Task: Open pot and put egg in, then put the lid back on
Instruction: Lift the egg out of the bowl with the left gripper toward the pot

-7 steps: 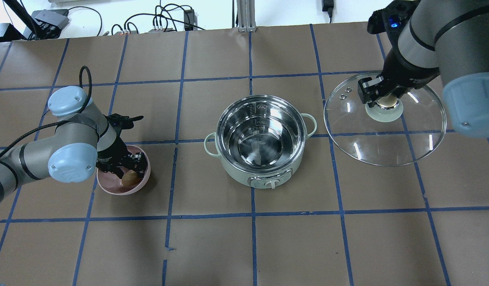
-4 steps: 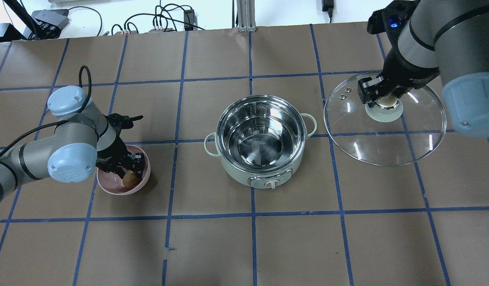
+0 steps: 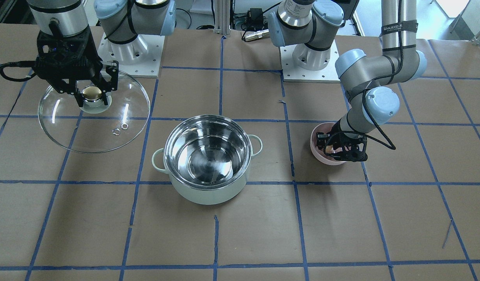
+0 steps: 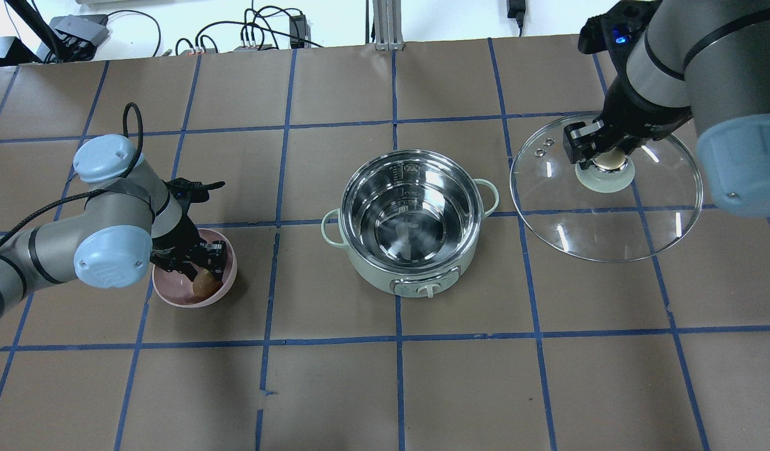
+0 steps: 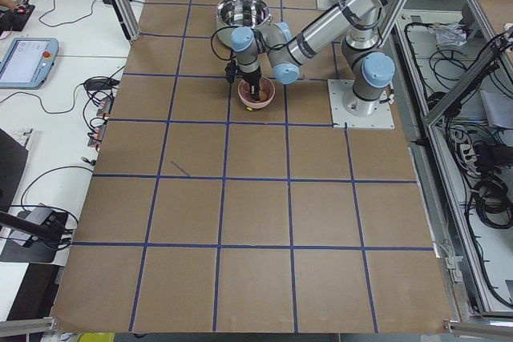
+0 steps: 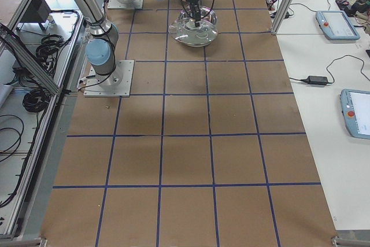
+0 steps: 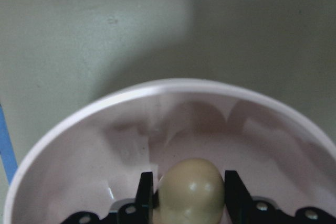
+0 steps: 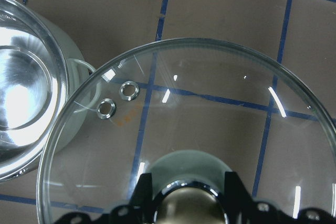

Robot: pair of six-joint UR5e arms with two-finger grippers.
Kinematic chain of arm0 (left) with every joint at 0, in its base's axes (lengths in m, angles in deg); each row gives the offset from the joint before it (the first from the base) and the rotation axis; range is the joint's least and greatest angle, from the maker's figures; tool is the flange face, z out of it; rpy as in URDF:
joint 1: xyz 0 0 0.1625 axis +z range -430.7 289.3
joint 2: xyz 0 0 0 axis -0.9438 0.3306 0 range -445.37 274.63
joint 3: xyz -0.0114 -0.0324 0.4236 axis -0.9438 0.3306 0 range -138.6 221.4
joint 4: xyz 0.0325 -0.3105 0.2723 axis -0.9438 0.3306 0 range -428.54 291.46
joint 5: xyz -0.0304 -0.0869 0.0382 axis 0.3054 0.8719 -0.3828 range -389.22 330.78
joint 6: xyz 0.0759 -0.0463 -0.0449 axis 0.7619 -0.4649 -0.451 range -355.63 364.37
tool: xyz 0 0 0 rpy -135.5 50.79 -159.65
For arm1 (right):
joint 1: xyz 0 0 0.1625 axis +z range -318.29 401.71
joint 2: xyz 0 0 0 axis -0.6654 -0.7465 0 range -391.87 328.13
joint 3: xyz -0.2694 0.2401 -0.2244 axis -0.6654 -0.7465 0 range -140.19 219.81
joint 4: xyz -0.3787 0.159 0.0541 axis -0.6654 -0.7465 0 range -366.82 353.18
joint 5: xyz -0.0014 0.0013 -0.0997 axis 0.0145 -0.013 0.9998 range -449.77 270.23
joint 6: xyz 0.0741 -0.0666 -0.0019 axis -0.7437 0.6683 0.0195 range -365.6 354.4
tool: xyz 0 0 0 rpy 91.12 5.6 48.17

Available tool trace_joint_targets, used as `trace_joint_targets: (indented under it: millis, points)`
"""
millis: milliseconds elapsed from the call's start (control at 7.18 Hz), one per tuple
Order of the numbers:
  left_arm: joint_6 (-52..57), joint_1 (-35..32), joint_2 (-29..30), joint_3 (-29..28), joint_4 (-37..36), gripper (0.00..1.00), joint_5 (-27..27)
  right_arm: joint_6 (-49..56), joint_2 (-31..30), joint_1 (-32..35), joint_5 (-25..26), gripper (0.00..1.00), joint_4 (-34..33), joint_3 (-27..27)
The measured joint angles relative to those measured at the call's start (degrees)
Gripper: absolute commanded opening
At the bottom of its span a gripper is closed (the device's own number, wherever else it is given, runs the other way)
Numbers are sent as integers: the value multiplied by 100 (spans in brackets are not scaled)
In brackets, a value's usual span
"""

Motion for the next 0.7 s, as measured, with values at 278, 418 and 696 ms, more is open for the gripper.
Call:
trace_joint_targets:
  millis: [278, 418, 696]
  points:
    - [0, 0, -18, 0, 11, 3, 0, 0, 0, 0, 0, 28, 0, 0]
    - [0, 0, -21, 0, 15, 2, 0, 0, 0, 0, 0, 28, 0, 0]
    - [4, 4, -67, -29, 30, 2, -5, 0, 4, 0, 0, 28, 0, 0]
